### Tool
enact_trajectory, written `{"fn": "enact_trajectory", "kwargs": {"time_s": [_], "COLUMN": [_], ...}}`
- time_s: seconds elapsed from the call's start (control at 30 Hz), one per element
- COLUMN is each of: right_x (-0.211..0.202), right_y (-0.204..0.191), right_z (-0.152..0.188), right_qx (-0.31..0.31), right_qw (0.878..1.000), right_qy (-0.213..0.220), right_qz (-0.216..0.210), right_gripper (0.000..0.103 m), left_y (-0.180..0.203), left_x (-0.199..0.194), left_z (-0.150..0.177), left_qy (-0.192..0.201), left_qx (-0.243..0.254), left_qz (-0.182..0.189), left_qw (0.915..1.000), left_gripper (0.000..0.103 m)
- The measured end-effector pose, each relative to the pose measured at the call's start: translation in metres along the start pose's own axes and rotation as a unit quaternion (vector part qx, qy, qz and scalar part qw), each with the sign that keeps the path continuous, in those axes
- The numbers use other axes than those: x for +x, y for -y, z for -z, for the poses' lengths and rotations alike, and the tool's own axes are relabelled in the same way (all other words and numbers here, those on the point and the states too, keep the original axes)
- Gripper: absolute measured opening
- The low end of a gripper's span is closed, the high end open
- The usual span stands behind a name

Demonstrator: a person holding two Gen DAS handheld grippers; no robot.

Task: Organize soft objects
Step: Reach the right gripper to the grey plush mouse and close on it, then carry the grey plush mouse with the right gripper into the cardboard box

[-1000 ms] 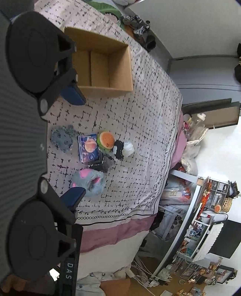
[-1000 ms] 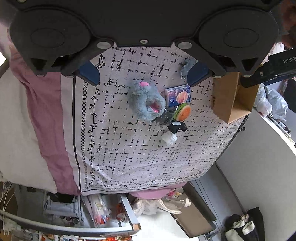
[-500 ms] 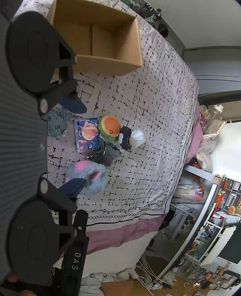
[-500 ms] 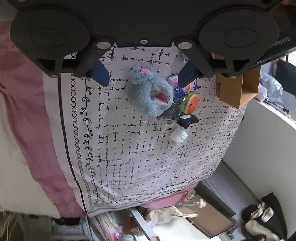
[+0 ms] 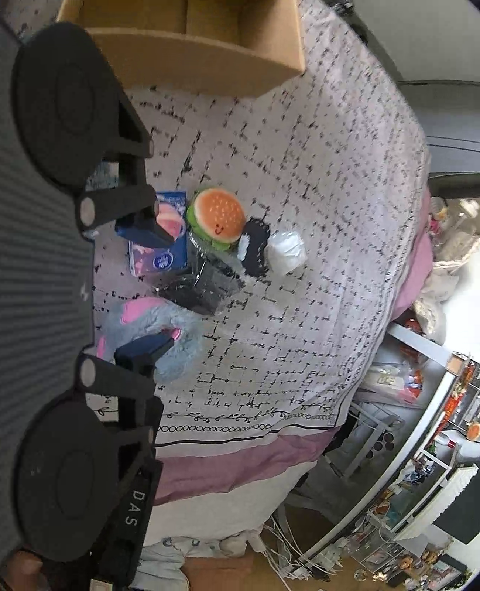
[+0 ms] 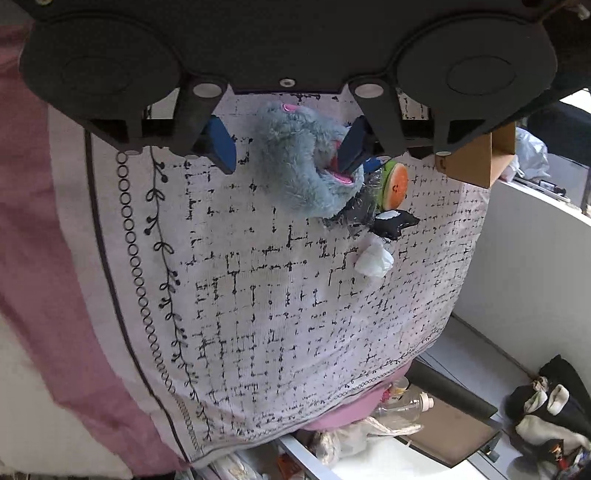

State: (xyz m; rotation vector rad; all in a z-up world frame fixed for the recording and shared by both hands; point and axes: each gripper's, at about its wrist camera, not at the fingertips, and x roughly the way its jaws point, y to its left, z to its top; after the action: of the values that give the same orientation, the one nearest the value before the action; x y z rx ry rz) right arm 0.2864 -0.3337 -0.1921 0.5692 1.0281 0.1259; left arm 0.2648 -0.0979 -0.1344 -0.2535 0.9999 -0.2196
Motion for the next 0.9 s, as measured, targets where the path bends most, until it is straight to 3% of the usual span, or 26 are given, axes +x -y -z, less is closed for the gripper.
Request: {"fn": "enact_trajectory", "kwargs": {"time_s": [0.4, 0.6, 0.9], "right_x": [0.036, 0.045, 0.024], "right_y": [0.013, 0.011, -0.013], "right_z": [-0.006, -0.003, -0.001], "right_qx": [0.039, 0.036, -0.020], "right_qw": [0.998, 0.997, 0.999], "right_qy": [-0.046, -0.064, -0.030], "right_qz": [-0.013, -0.028, -0.029], "right_gripper": [0.039, 0.023, 0.019], "left_y": [0.000, -0.006, -0.005], "left_x": [0.049, 0.068, 0.044], "left_z": [-0.004, 0.000, -0.004], "left_qy": [-0.051, -0.080, -0.054], "left_qx": [-0.036, -0.058, -0.053], "left_qz": [0.035, 0.056, 0.071], "left_qw": [0.9974, 0.9935, 0.9946], "left_gripper": [0.037, 0.014, 0.013]}}
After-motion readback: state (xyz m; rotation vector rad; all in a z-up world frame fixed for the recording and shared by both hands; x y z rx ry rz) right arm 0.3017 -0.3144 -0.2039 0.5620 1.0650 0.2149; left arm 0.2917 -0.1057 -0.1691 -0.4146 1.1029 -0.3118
